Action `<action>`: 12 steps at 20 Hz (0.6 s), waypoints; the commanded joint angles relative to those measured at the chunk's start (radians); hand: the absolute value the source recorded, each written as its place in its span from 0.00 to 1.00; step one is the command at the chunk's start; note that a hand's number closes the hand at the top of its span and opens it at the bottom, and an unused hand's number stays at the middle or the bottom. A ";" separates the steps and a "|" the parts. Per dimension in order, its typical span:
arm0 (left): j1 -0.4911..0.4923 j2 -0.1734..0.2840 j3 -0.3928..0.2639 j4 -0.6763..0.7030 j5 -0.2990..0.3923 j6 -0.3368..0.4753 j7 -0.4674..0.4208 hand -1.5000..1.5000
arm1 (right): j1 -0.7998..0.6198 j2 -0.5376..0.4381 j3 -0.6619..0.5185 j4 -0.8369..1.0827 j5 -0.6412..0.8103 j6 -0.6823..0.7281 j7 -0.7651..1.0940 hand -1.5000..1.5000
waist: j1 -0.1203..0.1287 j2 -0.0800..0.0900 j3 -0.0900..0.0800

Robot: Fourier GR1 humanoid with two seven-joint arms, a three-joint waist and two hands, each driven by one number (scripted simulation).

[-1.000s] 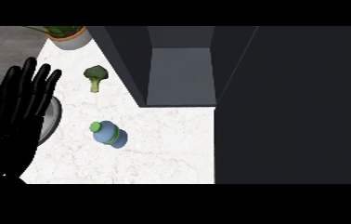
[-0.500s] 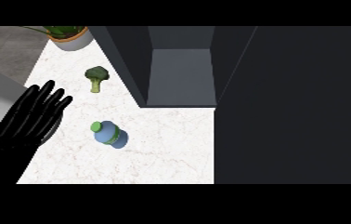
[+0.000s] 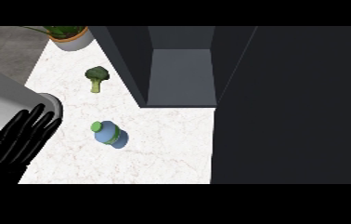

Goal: Pick up the bottled water, place it into the cabinet and close the cabinet

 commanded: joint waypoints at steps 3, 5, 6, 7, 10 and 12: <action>-0.044 -0.006 0.062 0.125 -0.040 -0.046 -0.061 0.00 | 0.095 0.014 0.073 -0.137 0.037 -0.005 0.025 0.00 | -0.004 0.001 -0.001; -0.052 -0.014 0.084 0.176 -0.047 -0.059 -0.096 0.00 | 0.165 -0.015 0.050 -0.115 -0.003 0.046 -0.038 0.00 | -0.007 0.000 0.000; -0.044 -0.066 0.030 0.182 -0.131 -0.026 -0.119 0.00 | 0.175 -0.045 -0.016 -0.194 -0.078 0.047 0.013 0.00 | -0.011 0.001 0.000; -0.006 -0.082 0.020 0.162 -0.139 -0.037 -0.125 0.00 | 0.161 0.003 0.032 -0.087 0.002 0.033 -0.067 0.00 | -0.004 0.001 0.000; -0.067 -0.062 0.066 0.282 -0.185 -0.049 -0.186 0.00 | 0.141 -0.006 0.042 -0.112 0.015 0.022 -0.045 0.00 | -0.004 0.002 0.000; -0.108 -0.096 0.054 0.377 -0.262 -0.016 -0.244 0.00 | 0.187 -0.023 0.051 -0.140 0.005 0.051 -0.065 0.00 | -0.010 0.002 -0.001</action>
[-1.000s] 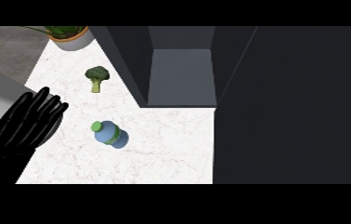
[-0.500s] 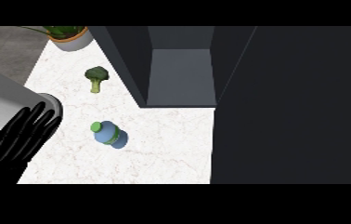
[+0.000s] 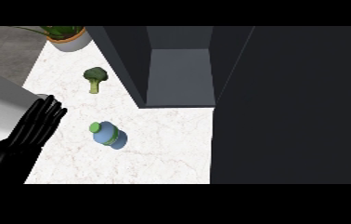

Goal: Pick up the bottled water, place it into the cabinet and close the cabinet

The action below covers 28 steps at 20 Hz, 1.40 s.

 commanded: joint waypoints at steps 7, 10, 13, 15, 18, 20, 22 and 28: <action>-0.061 -0.030 -0.014 0.329 -0.185 -0.031 -0.223 0.00 | 0.152 -0.023 0.017 -0.166 -0.033 0.036 -0.027 0.00 | -0.004 0.000 -0.001; -0.162 -0.026 0.011 0.495 -0.234 -0.010 -0.323 0.00 | 0.199 -0.015 0.064 -0.145 0.030 0.049 -0.086 0.00 | -0.010 0.001 -0.001; -0.124 -0.042 -0.017 0.564 -0.299 -0.005 -0.423 0.00 | 0.215 -0.052 0.004 -0.192 -0.047 0.053 -0.055 0.00 | -0.004 0.001 -0.001; -0.203 -0.045 0.021 0.695 -0.273 0.008 -0.437 0.00 | 0.247 -0.034 0.056 -0.151 0.014 0.061 -0.132 0.00 | -0.012 0.001 -0.001; -0.238 -0.049 0.021 0.800 -0.329 0.043 -0.547 0.00 | 0.264 -0.033 0.058 -0.147 0.018 0.053 -0.131 0.00 | -0.008 0.002 -0.001; -0.257 -0.056 0.025 0.884 -0.345 0.059 -0.588 0.00 | 0.283 -0.038 0.067 -0.153 0.014 0.056 -0.146 0.00 | -0.010 0.002 -0.001; -0.295 -0.004 0.057 0.990 -0.357 0.042 -0.669 0.00 | 0.301 -0.059 0.071 -0.174 0.019 0.071 -0.150 0.00 | -0.015 0.003 -0.002; -0.344 -0.012 0.021 1.182 -0.362 -0.067 -0.766 0.00 | 0.316 -0.074 0.036 -0.112 -0.018 0.095 -0.213 0.00 | -0.011 0.002 -0.001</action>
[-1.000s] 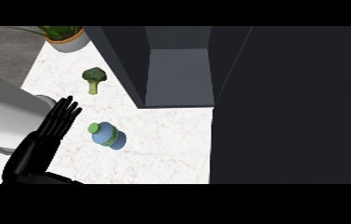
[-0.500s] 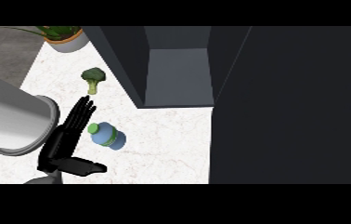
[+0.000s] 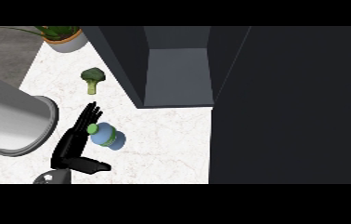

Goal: Pick up the bottled water, place it into the cabinet and close the cabinet

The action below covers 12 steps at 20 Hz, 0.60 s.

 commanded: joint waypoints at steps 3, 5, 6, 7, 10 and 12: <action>-0.088 -0.004 -0.025 0.234 -0.038 -0.068 -0.137 0.00 | 0.031 -0.015 -0.013 -0.107 -0.060 0.003 0.044 0.00 | 0.000 0.003 -0.001; -0.109 0.010 -0.018 0.324 -0.041 -0.089 -0.173 0.00 | 0.056 -0.021 -0.003 -0.119 -0.031 0.003 0.034 0.00 | -0.008 0.005 -0.002; -0.054 -0.031 -0.039 0.292 -0.047 -0.070 -0.204 0.00 | 0.079 -0.035 -0.049 -0.122 -0.072 0.017 0.010 0.00 | -0.001 0.001 0.000; -0.131 -0.049 -0.040 0.315 -0.043 -0.058 -0.146 0.00 | 0.062 -0.015 0.006 -0.158 -0.034 -0.010 0.055 0.00 | -0.002 0.003 -0.001; -0.160 -0.009 -0.004 0.395 -0.020 -0.090 -0.220 0.00 | 0.080 -0.031 -0.024 -0.074 -0.036 0.023 -0.047 0.00 | -0.003 0.001 0.000; -0.180 -0.037 0.007 0.429 -0.015 -0.043 -0.239 1.00 | 0.082 -0.016 0.005 -0.089 -0.012 0.004 -0.033 0.00 | -0.002 0.002 -0.001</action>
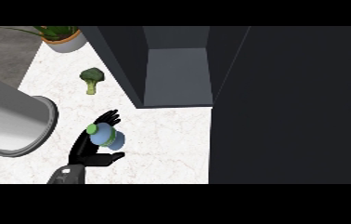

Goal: Pick up the bottled water, place it into the cabinet and close the cabinet

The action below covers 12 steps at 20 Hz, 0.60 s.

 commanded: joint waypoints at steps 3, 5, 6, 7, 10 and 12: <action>-0.051 -0.008 0.033 0.131 0.031 -0.073 -0.113 1.00 | 0.083 -0.022 0.024 -0.117 -0.003 0.015 0.000 0.00 | -0.008 -0.001 -0.001; -0.068 -0.050 0.029 0.127 0.045 -0.071 -0.088 1.00 | 0.017 -0.034 -0.045 -0.103 -0.077 0.009 0.038 0.00 | 0.010 0.002 0.001; -0.079 -0.045 0.036 0.148 0.051 -0.081 -0.095 1.00 | 0.060 -0.023 0.006 -0.066 -0.003 0.017 -0.021 0.00 | 0.000 -0.001 0.000; -0.065 -0.029 0.039 0.155 0.052 -0.098 -0.126 1.00 | 0.090 -0.019 0.000 -0.065 -0.011 0.018 -0.052 0.00 | -0.004 -0.002 0.000; -0.119 -0.017 0.050 0.186 0.073 -0.131 -0.068 1.00 | 0.093 -0.038 0.010 -0.143 -0.024 0.013 0.011 0.00 | -0.004 0.002 -0.001; -0.131 -0.026 0.041 0.183 0.065 -0.122 -0.106 1.00 | 0.078 -0.037 -0.008 -0.069 -0.010 0.020 -0.041 0.00 | -0.005 0.001 0.000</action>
